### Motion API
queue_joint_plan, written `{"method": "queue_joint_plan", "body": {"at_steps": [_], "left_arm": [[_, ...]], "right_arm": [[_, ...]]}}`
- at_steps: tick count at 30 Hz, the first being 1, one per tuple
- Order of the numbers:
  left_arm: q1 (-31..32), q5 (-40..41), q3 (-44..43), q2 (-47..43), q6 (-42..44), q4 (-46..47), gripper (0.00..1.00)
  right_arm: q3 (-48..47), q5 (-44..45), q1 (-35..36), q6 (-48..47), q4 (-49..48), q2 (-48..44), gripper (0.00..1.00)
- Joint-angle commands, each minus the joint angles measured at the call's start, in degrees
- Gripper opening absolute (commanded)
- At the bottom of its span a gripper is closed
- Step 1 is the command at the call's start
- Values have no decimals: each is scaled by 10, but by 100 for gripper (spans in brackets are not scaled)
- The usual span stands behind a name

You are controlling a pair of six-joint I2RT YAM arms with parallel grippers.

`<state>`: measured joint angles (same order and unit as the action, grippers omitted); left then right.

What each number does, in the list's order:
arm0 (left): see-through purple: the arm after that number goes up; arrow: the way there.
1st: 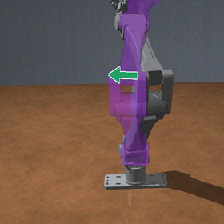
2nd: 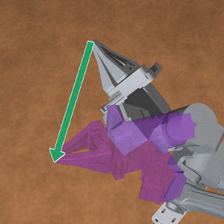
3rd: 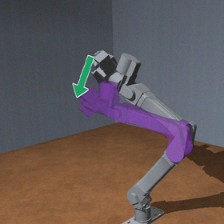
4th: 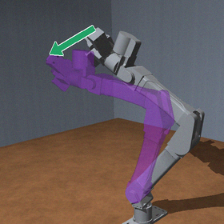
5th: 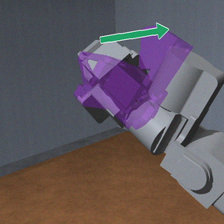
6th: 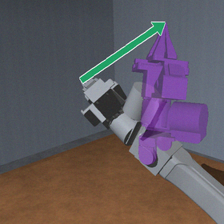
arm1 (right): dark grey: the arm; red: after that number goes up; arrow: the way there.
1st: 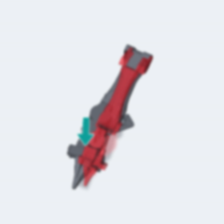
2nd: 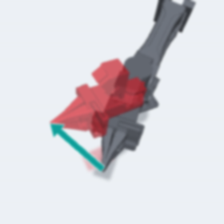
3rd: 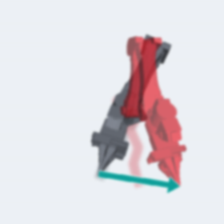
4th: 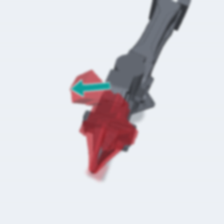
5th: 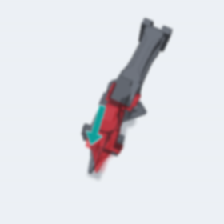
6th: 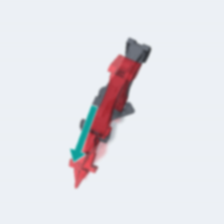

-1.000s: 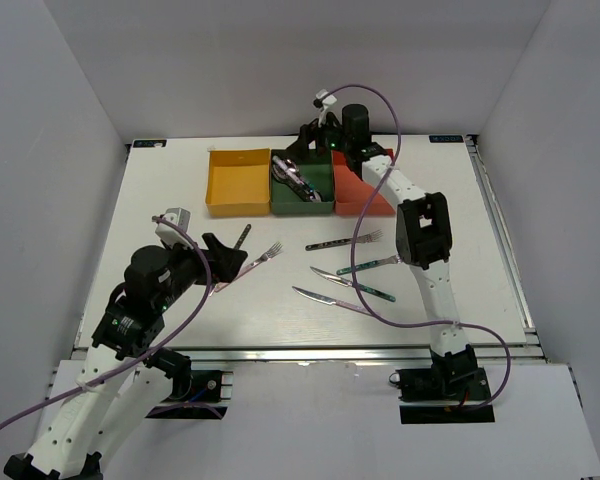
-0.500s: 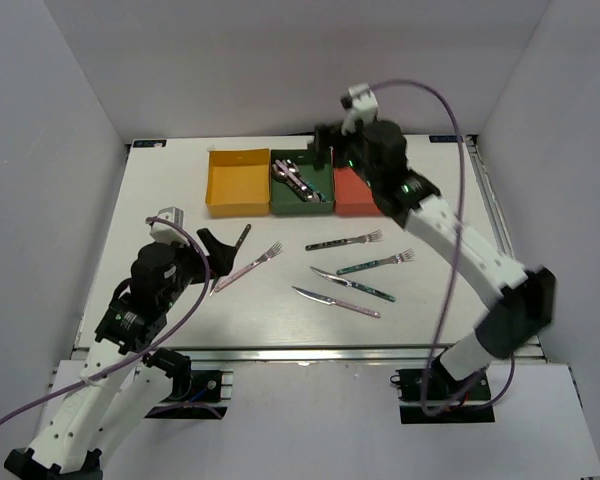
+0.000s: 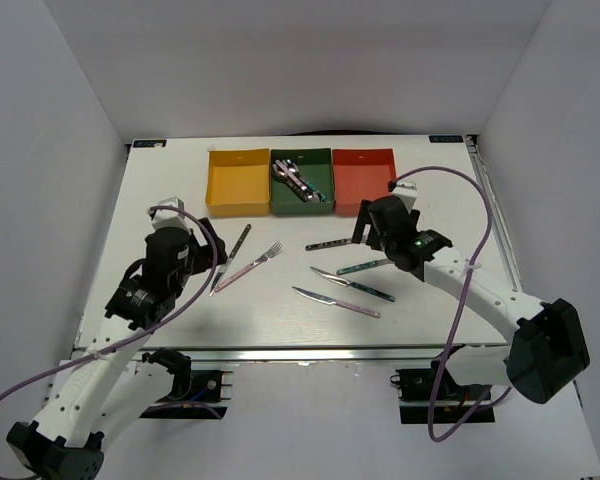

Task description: Sort the eating utensils into containers

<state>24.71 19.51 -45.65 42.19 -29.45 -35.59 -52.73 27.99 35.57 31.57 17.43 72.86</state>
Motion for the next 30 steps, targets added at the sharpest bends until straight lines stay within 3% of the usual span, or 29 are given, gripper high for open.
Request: {"method": "queue_joint_plan", "body": {"at_steps": [1,7,11,16,30], "left_arm": [[1,9,-1,-4,8,6,98],[1,2,6,-33,9,12,98],[1,3,5,-35,9,11,98],[1,2,4,-27,9,11,98],[2,-1,3,-21,10,11,98]], "right_arm": [[-4,79,6,112,8,4,89],[-112,137,10,316,200,132,89],[-176,139,18,446,305,203,71],[-264,132,35,555,423,295,56],[-213,68,36,557,338,366,54]]}}
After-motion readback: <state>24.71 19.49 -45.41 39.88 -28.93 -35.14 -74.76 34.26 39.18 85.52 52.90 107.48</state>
